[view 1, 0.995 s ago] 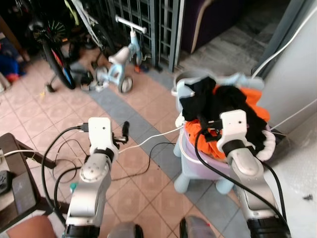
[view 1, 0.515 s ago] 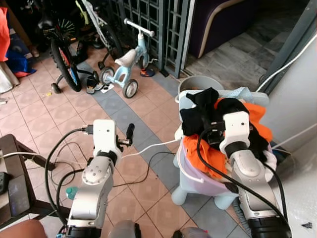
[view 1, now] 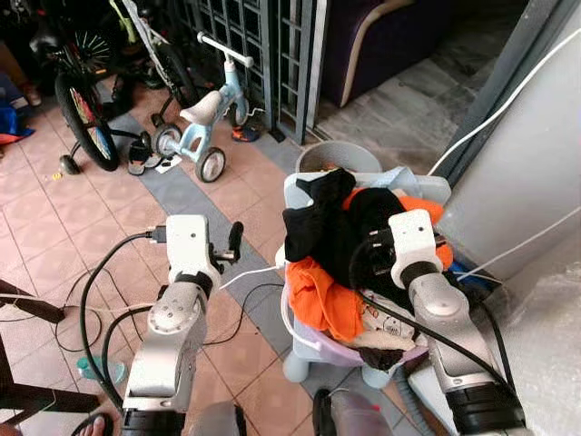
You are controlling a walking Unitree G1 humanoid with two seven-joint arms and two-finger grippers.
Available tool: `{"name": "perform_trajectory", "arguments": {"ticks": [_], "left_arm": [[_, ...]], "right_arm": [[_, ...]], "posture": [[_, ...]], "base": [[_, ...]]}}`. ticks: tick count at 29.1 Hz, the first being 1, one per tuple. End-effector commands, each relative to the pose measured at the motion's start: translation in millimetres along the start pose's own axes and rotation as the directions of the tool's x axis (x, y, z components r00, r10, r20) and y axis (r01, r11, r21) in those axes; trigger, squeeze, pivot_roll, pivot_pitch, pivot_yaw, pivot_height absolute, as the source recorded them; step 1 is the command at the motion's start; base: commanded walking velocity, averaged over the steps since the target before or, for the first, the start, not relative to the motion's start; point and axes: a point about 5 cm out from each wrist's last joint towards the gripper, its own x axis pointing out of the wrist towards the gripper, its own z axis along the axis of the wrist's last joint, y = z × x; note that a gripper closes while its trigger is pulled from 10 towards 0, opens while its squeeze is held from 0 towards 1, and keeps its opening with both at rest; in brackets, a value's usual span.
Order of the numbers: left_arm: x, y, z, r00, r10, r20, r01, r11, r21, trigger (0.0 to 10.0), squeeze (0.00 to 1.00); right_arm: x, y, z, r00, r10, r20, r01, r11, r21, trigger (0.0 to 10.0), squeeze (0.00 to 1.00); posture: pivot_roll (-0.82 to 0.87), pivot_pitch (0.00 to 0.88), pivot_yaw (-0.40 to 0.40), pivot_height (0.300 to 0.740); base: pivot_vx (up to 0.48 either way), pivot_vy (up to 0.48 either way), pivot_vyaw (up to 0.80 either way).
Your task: Clothes washing
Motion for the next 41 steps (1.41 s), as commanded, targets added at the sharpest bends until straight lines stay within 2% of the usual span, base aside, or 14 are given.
{"name": "perform_trajectory", "arguments": {"ticks": [1, 4, 8, 12, 13, 14, 15, 17, 19, 31, 41], "left_arm": [[-2.2, 3.9, 5, 1.0, 0.008, 0.008, -0.008, 1.0, 0.009, 10.0, 0.0], [-3.7, 4.6, 13, 0.999, -0.003, 0.032, 0.003, 1.0, 0.008, 10.0, 0.0], [-4.1, 6.0, 13, 1.0, 0.002, 0.029, -0.003, 1.0, 0.007, 10.0, 0.0], [-6.9, -1.2, 9, 1.0, -0.013, 0.016, 0.013, 1.0, 0.003, 10.0, 0.0], [-7.9, -3.1, 8, 1.0, -0.019, 0.015, 0.019, 1.0, 0.006, 10.0, 0.0], [-8.9, -4.6, 8, 1.0, -0.025, 0.014, 0.025, 1.0, 0.01, 10.0, 0.0], [-11.1, -6.1, 7, 1.0, -0.028, 0.013, 0.028, 0.999, 0.016, 10.0, 0.0], [-11.9, -6.5, 6, 1.0, -0.026, 0.012, 0.026, 1.0, 0.016, 10.0, 0.0], [-14.0, -2.7, 5, 1.0, -0.001, 0.009, 0.001, 1.0, 0.012, 10.0, 0.0], [-16.3, -1.1, 0, 1.0, 0.016, -0.013, -0.017, 1.0, -0.011, 10.0, 0.0], [-12.0, -1.7, 2, 1.0, 0.011, -0.011, -0.012, 0.999, -0.031, 10.0, 0.0]], "right_arm": [[3.8, 12.9, -8, 0.994, 0.075, -0.077, -0.074, 0.997, 0.018, 10.0, 0.0], [10.9, 19.3, -1, 0.992, 0.116, -0.048, -0.115, 0.993, 0.011, 10.0, 0.0], [17.1, 19.7, -4, 0.991, 0.107, -0.076, -0.106, 0.994, 0.019, 10.0, 0.0], [32.3, 26.6, -18, 0.98, 0.078, -0.184, -0.085, 0.996, -0.03, 10.0, 0.0], [34.9, 27.1, -20, 0.976, 0.065, -0.206, -0.072, 0.997, -0.026, 5.3, 0.0], [37.5, 28.0, -23, 0.973, 0.058, -0.225, -0.063, 0.998, -0.015, 4.2, 0.0], [41.4, 30.2, -27, 0.963, 0.044, -0.267, -0.046, 0.999, -0.004, 0.0, 0.0], [42.7, 30.7, -30, 0.958, 0.036, -0.286, -0.039, 0.999, -0.003, 0.0, 0.0], [44.4, 32.1, -33, 0.947, 0.017, -0.321, -0.005, 0.999, 0.038, 0.0, 0.0], [46.7, 28.9, -38, 0.947, -0.004, -0.322, 0.055, 0.988, 0.147, 0.0, 0.0], [42.5, 18.0, -37, 0.966, -0.027, -0.256, 0.097, 0.96, 0.264, 0.0, 0.0]], "posture": [[0.02, 0.2, 0.043, 0.74], [0.03, 0.197, 0.046, 0.74], [0.05, 0.197, 0.044, 0.74], [0.05, 0.188, 0.031, 0.74], [0.06, 0.187, 0.029, 0.74], [0.06, 0.186, 0.027, 0.74], [0.07, 0.181, 0.016, 0.74], [0.08, 0.181, 0.014, 0.74], [0.09, 0.178, 0.0, 0.74], [0.08, 0.181, -0.017, 0.74], [0.06, 0.166, 0.003, 0.74]], "base": [[0.0, 0.0, 0.0], [0.0, 0.0, 0.0], [0.0, 0.0, 0.0], [0.0, 0.0, 0.0], [0.0, 0.0, 0.0], [0.0, 0.0, 0.0], [0.0, 0.0, 0.0], [0.0, 0.0, 0.0], [0.0, 0.0, 0.0], [0.0, 0.0, 0.0], [0.0, 0.0, 0.0]]}}
